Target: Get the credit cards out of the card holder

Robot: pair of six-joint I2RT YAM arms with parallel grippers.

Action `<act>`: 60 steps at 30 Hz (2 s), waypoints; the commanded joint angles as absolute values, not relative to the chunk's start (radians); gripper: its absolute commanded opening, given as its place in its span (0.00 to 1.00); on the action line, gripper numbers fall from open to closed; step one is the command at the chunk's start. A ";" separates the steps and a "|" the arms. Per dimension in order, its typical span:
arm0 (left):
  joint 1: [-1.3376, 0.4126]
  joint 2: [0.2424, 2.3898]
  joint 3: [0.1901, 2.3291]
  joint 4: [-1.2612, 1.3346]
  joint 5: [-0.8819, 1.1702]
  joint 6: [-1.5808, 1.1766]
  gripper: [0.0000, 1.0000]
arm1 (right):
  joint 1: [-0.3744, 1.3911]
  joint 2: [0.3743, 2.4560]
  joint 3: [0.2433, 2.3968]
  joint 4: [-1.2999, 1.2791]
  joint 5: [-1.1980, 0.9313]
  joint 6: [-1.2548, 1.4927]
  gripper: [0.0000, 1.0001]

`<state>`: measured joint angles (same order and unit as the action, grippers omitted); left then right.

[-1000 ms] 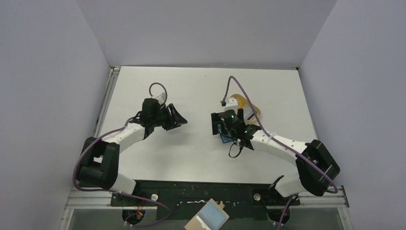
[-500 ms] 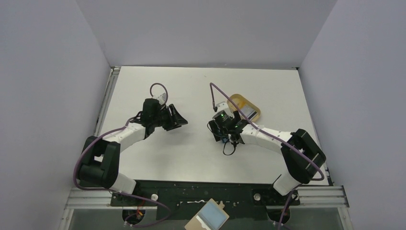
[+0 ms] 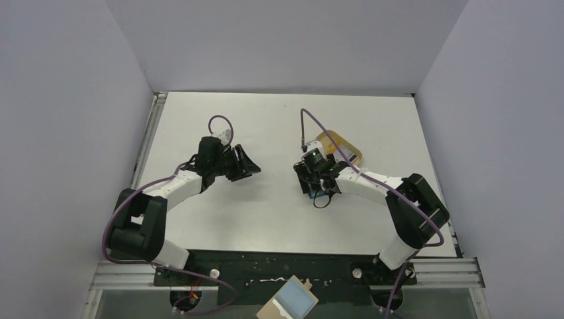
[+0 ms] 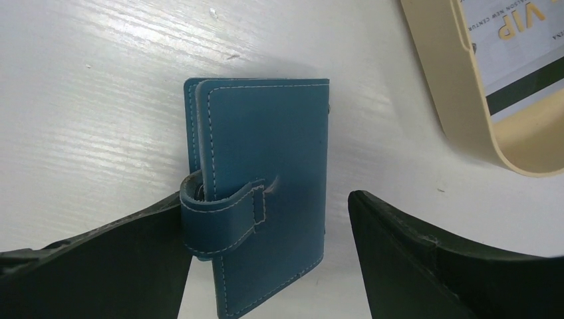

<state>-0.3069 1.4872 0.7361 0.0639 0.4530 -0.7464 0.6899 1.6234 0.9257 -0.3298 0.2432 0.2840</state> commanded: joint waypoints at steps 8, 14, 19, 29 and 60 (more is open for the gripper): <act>-0.305 1.493 0.752 0.112 0.463 -0.727 0.47 | 0.673 1.684 0.919 -0.275 0.161 0.291 0.77; -0.304 1.492 0.746 0.112 0.465 -0.726 0.47 | 0.666 1.700 0.909 -0.266 0.127 0.297 0.61; -0.304 1.490 0.743 0.110 0.466 -0.724 0.47 | 0.654 1.716 0.898 -0.256 0.091 0.307 0.47; -0.365 1.540 0.719 0.223 0.457 -0.776 0.47 | 0.577 1.677 0.832 -0.095 -0.147 0.420 0.14; -0.458 1.634 0.487 0.870 0.242 -1.001 0.48 | 0.419 1.701 0.624 0.859 -0.553 1.052 0.06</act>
<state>-0.4755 1.6772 0.4995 0.7261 0.2707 -1.0061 0.4370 1.6836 0.6296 0.6525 -0.5014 0.9726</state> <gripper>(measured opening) 0.479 0.290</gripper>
